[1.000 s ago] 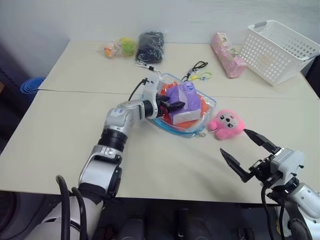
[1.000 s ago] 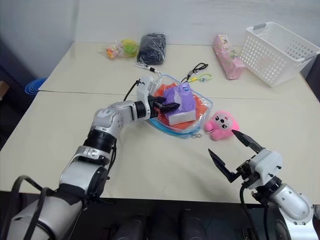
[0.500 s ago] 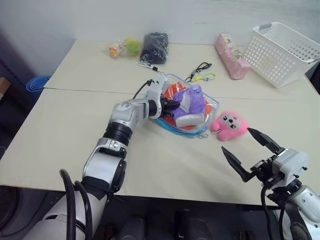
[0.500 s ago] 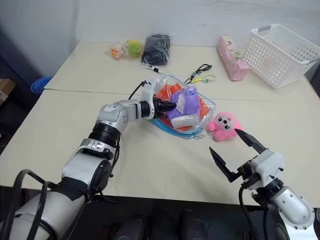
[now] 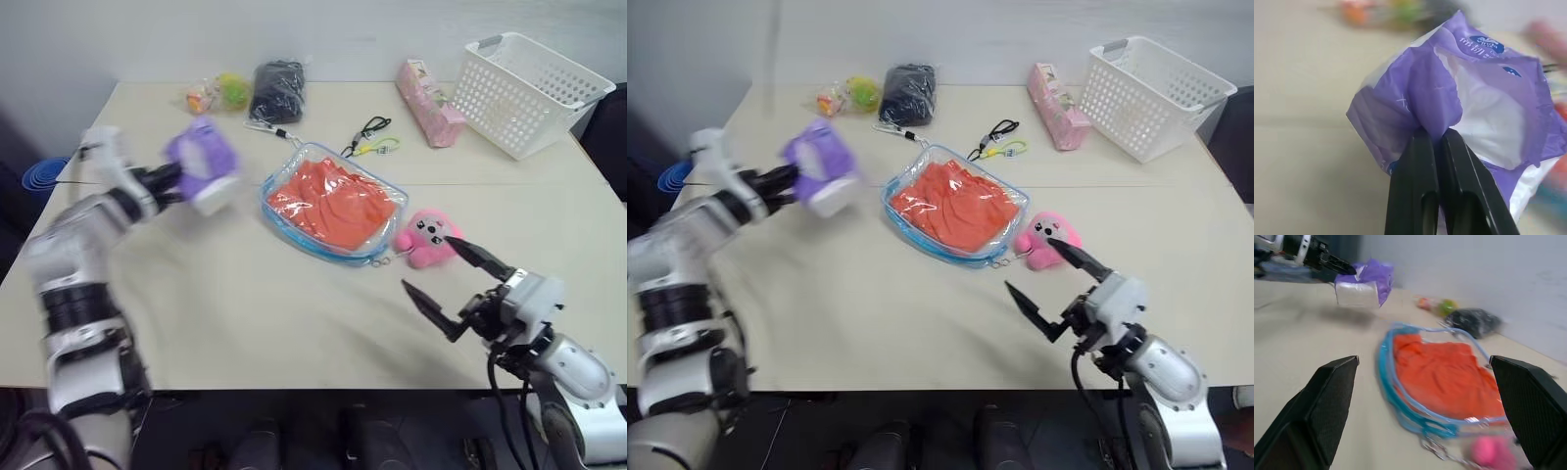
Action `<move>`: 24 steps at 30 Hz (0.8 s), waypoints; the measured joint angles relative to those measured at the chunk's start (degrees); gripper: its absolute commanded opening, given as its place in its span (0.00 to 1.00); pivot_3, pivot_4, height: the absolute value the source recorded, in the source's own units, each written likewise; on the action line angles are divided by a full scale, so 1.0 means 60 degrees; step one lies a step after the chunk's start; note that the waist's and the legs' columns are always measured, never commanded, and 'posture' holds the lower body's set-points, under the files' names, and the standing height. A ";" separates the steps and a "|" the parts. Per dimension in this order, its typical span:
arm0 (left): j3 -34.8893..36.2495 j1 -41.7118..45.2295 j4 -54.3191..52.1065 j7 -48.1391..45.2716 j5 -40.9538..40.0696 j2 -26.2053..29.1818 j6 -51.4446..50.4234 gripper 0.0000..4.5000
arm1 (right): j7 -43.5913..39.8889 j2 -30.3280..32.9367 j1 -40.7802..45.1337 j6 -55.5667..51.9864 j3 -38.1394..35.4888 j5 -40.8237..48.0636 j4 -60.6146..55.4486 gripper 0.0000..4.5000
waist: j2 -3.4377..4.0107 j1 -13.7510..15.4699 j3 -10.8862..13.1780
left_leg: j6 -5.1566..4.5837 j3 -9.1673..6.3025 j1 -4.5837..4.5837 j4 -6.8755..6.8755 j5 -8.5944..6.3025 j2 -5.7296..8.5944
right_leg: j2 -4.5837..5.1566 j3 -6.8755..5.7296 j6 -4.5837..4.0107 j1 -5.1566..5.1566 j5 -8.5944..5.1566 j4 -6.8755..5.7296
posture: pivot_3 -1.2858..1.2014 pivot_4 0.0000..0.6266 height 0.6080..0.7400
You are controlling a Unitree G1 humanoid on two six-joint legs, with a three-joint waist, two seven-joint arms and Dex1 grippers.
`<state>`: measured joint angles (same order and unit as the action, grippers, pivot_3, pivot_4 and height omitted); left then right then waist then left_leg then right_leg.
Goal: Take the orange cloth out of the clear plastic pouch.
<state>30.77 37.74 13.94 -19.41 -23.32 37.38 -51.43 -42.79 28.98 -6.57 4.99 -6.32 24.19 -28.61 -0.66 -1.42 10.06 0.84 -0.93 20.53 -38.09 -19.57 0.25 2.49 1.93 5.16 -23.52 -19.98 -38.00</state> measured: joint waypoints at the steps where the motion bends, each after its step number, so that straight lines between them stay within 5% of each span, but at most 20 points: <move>1: 0.0249 -0.0372 -0.0134 0.0189 0.0000 0.0160 -0.0255 0.00 | -0.0235 0.0028 0.0102 0.0001 0.0235 0.0009 0.0021 1.00 | -0.0008 0.0084 0.0000 | -0.0004 -0.0019 0.0009 -0.0007 -0.0002 0.0008 | 0.0011 -0.0014 0.0000 0.0008 0.0000 0.0004 | 0.52 0.24 1.00; 5: 0.1112 -0.1993 -0.0770 0.0362 -0.0044 0.0544 -0.0996 0.00 | -0.1234 0.0324 0.0364 -0.0025 0.1267 0.0050 -0.0040 1.00 | -0.0051 0.0320 -0.0007 | -0.0023 -0.0027 0.0019 -0.0024 -0.0013 0.0014 | 0.0024 -0.0024 0.0000 0.0021 0.0001 0.0024 | 0.52 0.24 1.00; 16: 0.0848 -0.2200 -0.1418 0.0020 -0.0069 0.1419 -0.0155 0.73 | -0.1787 0.0720 0.0224 0.0214 0.0543 0.0103 0.0802 1.00 | -0.0081 0.0410 -0.0022 | -0.0021 -0.0021 0.0018 -0.0014 -0.0014 0.0013 | 0.0022 -0.0023 -0.0002 0.0019 0.0000 0.0030 | 0.52 0.24 1.00; 24: 0.0365 -0.0429 -0.0894 -0.3378 -0.1270 0.2507 0.1711 0.73 | -0.1756 0.0792 -0.0930 0.0149 -0.0219 0.0259 0.0799 1.00 | -0.0079 0.0297 -0.0022 | -0.0021 -0.0012 0.0018 -0.0011 -0.0014 0.0015 | 0.0022 -0.0021 -0.0002 0.0020 0.0000 0.0029 | 0.52 0.24 1.00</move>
<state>32.96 35.17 8.57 -39.68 -30.94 52.42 -41.17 -53.33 33.73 -12.15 5.89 -7.63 25.74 -23.82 -1.14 0.36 9.93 0.72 -1.00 20.64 -38.16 -19.66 0.34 2.63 1.80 5.15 -23.40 -19.98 -37.82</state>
